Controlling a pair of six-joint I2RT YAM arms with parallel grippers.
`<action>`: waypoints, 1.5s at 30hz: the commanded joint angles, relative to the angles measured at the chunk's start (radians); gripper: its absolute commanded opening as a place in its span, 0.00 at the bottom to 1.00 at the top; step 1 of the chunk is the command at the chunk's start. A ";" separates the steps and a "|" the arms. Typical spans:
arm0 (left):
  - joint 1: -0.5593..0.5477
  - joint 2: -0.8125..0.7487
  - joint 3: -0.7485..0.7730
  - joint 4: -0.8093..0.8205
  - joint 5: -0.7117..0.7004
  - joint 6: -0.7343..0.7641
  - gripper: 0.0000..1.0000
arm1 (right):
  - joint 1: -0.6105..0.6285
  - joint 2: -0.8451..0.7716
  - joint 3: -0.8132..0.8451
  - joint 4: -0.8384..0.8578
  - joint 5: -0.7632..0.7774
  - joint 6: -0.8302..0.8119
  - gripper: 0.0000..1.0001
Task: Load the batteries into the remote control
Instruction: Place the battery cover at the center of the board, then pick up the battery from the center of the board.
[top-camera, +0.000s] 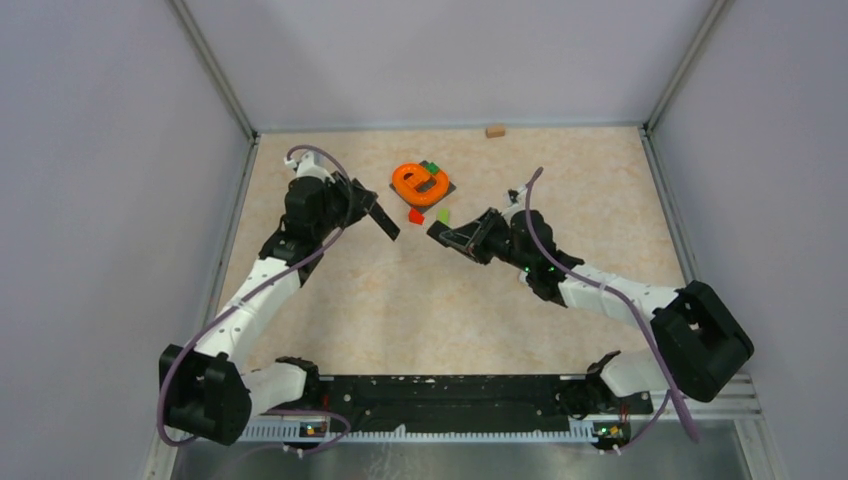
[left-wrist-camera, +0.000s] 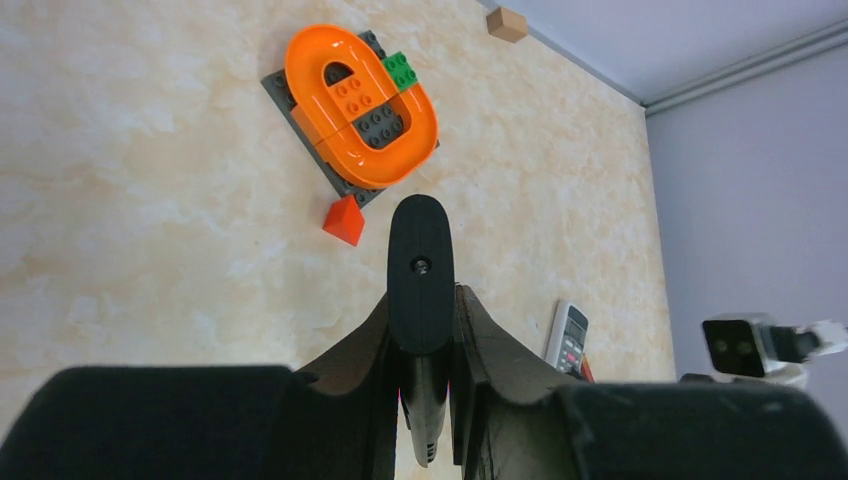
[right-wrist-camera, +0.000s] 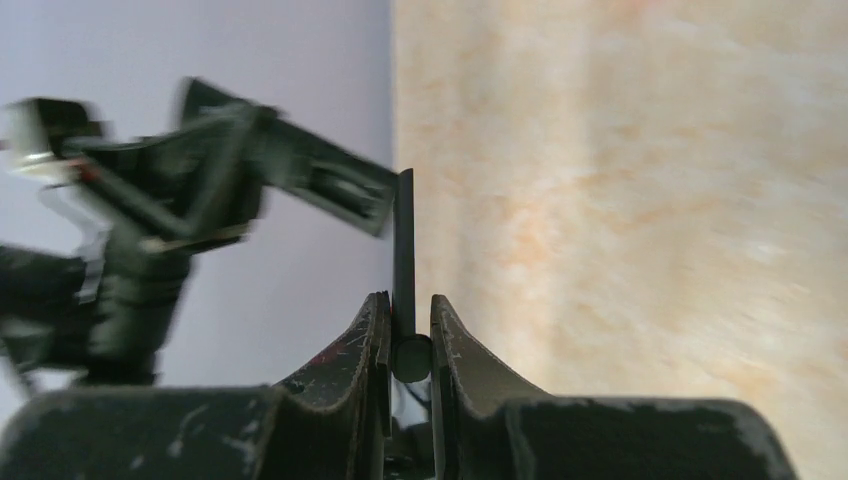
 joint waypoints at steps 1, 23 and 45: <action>0.001 -0.078 0.000 0.038 -0.069 0.043 0.00 | -0.008 0.029 -0.052 -0.124 0.084 -0.092 0.00; 0.001 -0.119 0.004 0.078 0.254 0.054 0.00 | -0.010 0.133 0.064 -0.629 0.339 -0.268 0.57; -0.001 -0.108 -0.017 0.116 0.536 0.034 0.00 | -0.306 -0.106 0.103 -1.079 0.565 -0.673 0.26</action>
